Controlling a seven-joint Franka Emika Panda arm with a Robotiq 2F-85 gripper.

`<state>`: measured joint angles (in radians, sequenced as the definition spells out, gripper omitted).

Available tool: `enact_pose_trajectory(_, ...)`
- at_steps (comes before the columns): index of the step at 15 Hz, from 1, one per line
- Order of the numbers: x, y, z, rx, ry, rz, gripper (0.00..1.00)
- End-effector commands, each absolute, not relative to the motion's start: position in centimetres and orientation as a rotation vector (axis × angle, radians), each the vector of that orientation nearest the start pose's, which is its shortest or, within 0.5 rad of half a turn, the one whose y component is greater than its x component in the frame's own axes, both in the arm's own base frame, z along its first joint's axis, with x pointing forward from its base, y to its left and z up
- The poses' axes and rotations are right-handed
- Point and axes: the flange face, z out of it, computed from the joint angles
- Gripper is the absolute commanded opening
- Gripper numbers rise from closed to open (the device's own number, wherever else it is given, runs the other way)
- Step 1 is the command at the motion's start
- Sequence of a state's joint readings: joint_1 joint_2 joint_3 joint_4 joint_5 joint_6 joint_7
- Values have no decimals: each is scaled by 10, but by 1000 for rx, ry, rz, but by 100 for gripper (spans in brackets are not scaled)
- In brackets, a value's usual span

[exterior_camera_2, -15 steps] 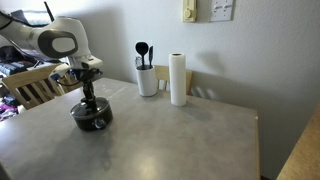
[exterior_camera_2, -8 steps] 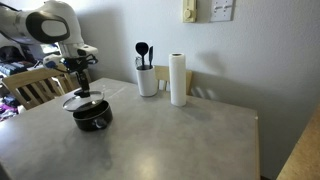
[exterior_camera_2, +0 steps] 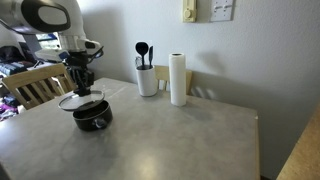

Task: Remove the lid from the pot

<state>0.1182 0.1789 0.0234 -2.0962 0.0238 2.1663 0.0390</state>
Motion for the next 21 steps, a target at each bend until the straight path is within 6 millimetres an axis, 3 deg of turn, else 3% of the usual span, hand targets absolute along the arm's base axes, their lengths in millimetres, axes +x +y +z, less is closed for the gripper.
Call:
enact_pose_trajectory(1, 542, 55, 346, -3091, -438, 251, 14)
enact_pose_trajectory(4, 544, 32, 353, -3079, -635, 312, 14)
enact_pose_trajectory(11, 552, -34, 364, -3060, -795, 304, 14)
enact_pose_trajectory(21, 538, -206, 372, -3007, -1148, 303, 14)
